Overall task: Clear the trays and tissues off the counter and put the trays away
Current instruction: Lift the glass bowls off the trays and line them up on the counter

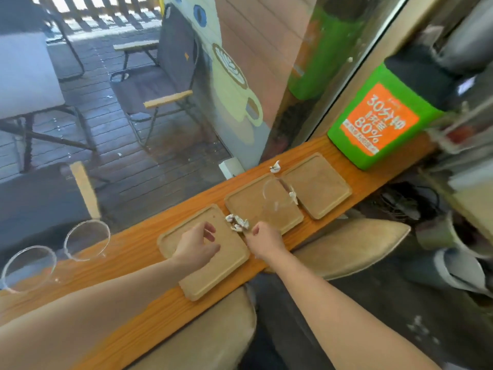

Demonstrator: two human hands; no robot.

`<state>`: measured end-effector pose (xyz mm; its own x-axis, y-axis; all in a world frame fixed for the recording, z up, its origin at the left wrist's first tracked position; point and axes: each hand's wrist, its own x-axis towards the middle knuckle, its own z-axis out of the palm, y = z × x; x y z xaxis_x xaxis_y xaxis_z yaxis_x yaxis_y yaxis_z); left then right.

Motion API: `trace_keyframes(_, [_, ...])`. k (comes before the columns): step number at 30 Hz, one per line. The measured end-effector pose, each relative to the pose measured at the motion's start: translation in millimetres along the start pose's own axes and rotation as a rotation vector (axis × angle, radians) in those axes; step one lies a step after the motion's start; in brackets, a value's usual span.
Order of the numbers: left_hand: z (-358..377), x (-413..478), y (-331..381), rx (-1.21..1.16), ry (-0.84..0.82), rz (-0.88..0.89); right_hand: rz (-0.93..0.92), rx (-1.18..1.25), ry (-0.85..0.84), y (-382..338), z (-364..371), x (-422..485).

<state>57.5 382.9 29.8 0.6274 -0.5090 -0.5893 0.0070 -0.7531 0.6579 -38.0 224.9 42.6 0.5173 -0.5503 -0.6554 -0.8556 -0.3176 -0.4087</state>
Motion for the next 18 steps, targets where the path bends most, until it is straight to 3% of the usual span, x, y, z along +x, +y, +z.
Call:
trace_keyframes(7, [64.8, 49.8, 76.1, -0.121, 0.052, -0.043, 0.106, 0.152, 0.15, 67.9, -67.9, 57.9])
trace_keyframes(14, [87.7, 84.3, 99.4, -0.217, 0.002, -0.09, -0.156, 0.269, 0.014, 66.6, -79.7, 92.2])
trace_keyframes(18, [79.6, 78.6, 104.0, -0.312, 0.016, -0.049, -0.181, 0.462, -0.077, 53.0, -81.8, 92.9])
